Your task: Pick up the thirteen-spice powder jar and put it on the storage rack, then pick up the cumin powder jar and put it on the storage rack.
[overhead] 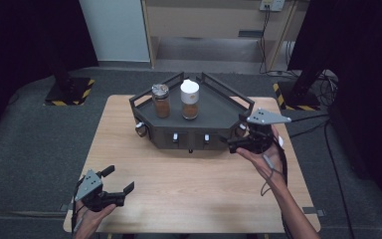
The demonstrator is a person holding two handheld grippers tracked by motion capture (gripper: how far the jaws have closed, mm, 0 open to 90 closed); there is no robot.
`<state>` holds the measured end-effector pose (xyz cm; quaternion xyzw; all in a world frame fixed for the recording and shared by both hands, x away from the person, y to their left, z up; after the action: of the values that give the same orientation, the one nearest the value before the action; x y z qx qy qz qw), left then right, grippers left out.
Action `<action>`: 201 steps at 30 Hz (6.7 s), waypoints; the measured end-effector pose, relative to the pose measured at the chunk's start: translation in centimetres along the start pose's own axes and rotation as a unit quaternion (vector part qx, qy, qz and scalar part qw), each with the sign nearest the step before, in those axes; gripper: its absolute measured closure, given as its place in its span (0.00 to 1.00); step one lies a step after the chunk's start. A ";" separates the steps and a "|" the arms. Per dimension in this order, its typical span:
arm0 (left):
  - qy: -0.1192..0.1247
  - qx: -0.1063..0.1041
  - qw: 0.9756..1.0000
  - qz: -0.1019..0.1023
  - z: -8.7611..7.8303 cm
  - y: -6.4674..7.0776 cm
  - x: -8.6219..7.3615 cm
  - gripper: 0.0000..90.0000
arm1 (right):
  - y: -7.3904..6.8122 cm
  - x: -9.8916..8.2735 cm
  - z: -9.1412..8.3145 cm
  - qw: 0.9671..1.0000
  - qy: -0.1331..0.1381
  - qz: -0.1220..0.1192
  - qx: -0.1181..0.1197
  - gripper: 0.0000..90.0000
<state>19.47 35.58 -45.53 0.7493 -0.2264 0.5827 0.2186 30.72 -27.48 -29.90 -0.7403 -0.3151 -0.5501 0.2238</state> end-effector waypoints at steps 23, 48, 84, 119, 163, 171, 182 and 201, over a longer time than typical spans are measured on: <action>-0.006 0.002 1.000 -0.001 -0.6 -0.4 -0.7 0.03 | -1.8 -9.2 -7.8 0.999 -0.015 0.024 -0.045 0.03; -0.014 -0.009 1.000 0.007 -0.6 -0.4 -1.1 0.03 | -2.2 -15.3 -9.7 0.996 -0.009 0.056 -0.066 0.03; -0.011 -0.018 1.000 0.007 -0.6 -0.7 -1.4 0.04 | -1.9 -16.1 -9.9 0.995 -0.012 0.060 -0.073 0.02; -0.019 -0.020 1.000 0.008 -0.4 -0.6 -1.3 0.04 | -1.0 -11.5 -11.7 0.990 -0.002 0.073 -0.125 0.03; -0.024 -0.023 0.999 0.008 -0.2 -0.7 -1.3 0.04 | 6.4 -11.8 -2.4 0.975 -0.055 0.126 -0.177 0.12; -0.025 -0.022 0.999 0.008 -0.2 -0.7 -1.3 0.04 | 6.0 -12.6 -1.3 0.972 -0.057 0.124 -0.190 0.27; -0.026 -0.022 0.999 0.007 -0.2 -0.7 -1.3 0.04 | 5.4 -12.5 -1.5 0.972 -0.053 0.109 -0.203 0.34; -0.027 -0.025 0.999 0.009 -0.1 -0.7 -1.3 0.04 | 5.1 -4.2 -3.1 0.982 -0.071 0.077 -0.157 0.34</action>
<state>19.52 36.31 -46.81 0.7573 -0.2536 0.5581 0.2253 31.42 -34.09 -32.87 -0.8257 -0.1818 -0.5195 0.1234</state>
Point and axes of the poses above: each handheld gripper's, and its own axes: z roughly forward along the jaws, x roughly out of its top, y roughly to its right, the point moved 1 cm from there along z, roughly forward along the jaws, and after that the axes turned 2 degrees about y, right-handed, at the moved point
